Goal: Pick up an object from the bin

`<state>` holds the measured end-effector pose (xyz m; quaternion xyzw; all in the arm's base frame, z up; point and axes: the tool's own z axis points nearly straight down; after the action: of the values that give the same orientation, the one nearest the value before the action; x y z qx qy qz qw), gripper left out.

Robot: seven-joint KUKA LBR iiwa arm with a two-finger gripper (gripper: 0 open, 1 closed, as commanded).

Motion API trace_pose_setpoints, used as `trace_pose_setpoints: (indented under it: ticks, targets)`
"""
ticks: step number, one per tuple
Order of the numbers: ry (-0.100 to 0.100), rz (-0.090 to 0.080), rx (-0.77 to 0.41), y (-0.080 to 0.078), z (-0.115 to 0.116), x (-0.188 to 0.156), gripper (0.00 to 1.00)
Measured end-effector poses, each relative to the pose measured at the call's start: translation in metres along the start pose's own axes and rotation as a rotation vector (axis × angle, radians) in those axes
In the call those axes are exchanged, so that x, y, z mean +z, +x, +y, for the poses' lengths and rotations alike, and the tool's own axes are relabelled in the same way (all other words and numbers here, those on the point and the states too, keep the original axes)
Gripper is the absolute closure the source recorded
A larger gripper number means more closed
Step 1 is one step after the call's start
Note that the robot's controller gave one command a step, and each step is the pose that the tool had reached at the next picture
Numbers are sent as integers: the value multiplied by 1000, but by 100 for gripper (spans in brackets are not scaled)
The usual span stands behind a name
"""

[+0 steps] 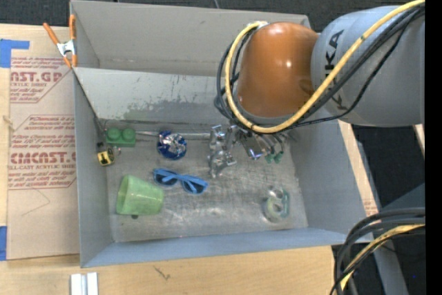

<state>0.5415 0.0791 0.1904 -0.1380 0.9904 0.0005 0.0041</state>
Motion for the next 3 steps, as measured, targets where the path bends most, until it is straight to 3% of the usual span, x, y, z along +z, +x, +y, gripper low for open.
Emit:
trace_pose_setpoints:
  ticks: [1,2,3]
  targets:
    - [2,-2,-410,-13,-16,-192,100]
    - [-7,12,-508,-14,-2,-80,100]
    - [-3,4,-506,-16,-2,-85,0]
